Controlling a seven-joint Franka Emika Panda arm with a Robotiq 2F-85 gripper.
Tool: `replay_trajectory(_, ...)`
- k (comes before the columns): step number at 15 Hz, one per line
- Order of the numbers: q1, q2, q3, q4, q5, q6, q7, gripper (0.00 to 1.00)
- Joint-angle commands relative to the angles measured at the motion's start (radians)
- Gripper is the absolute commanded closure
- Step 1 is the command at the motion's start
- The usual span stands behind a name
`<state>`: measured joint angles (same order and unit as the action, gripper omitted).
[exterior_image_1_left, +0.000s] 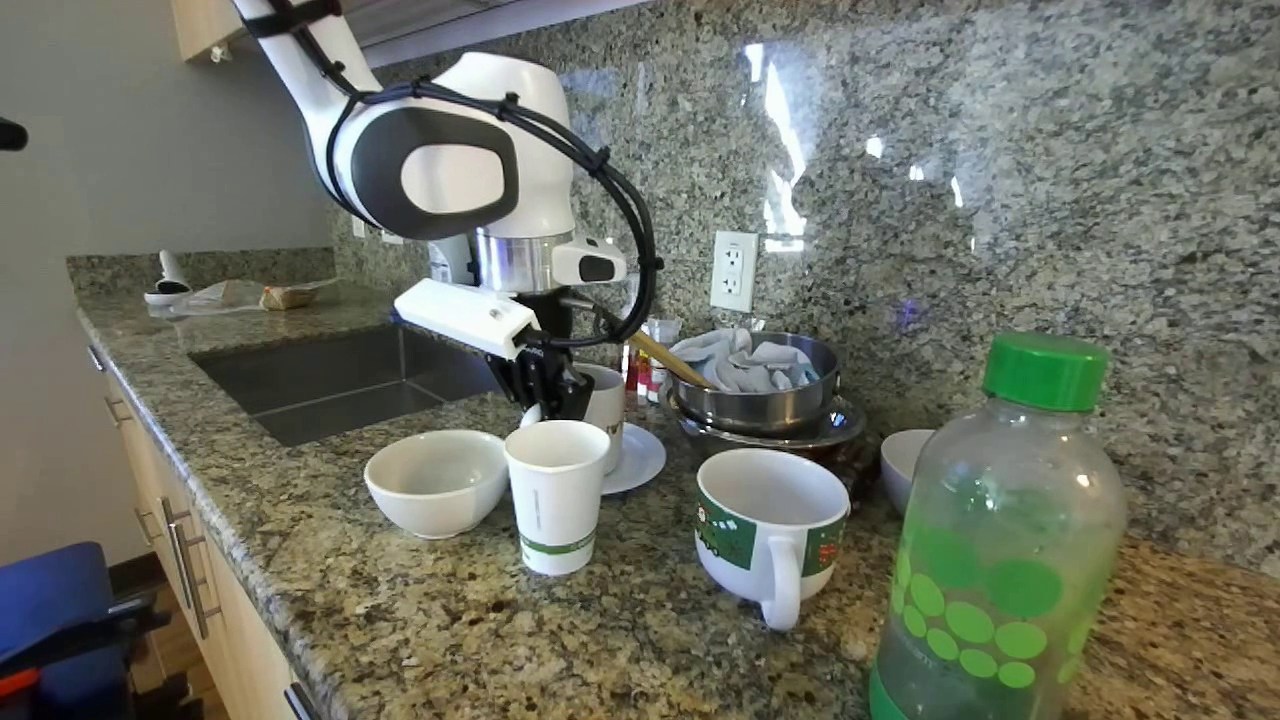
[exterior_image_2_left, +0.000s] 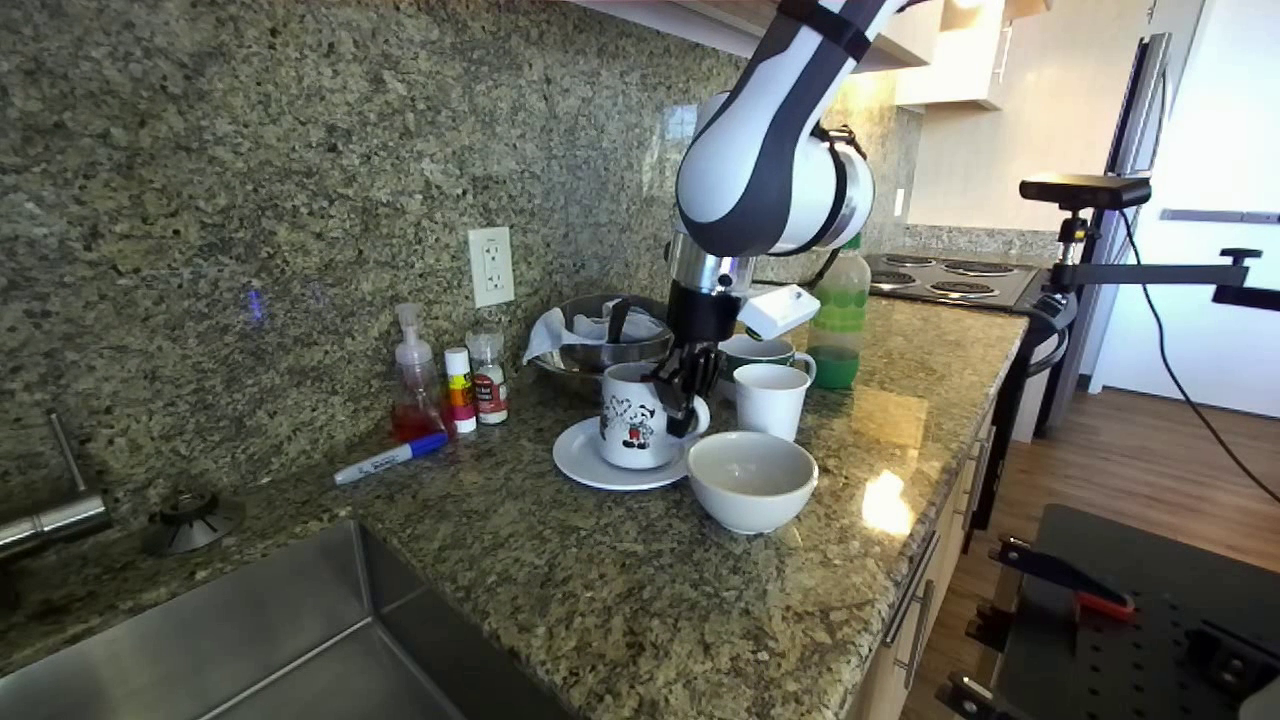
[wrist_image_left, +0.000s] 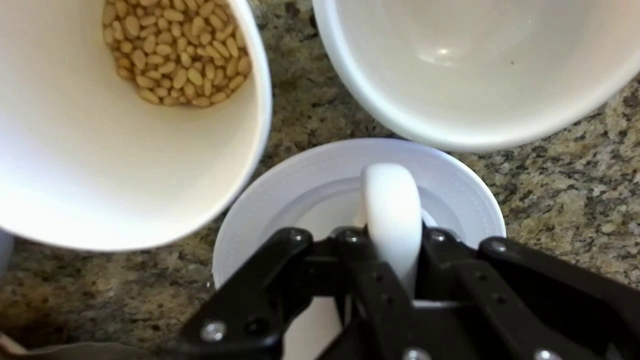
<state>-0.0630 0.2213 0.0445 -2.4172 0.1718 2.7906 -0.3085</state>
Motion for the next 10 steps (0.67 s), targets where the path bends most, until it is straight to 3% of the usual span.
replay_trajectory(1,-0.035,0.012,0.029,0.026,0.022,0.022,-0.037,0.96)
replay_trajectory(9,-0.055,0.027,0.045,0.046,0.022,0.02,-0.04,0.93)
replay_trajectory(10,-0.056,0.028,0.045,0.047,0.019,0.019,-0.039,0.68)
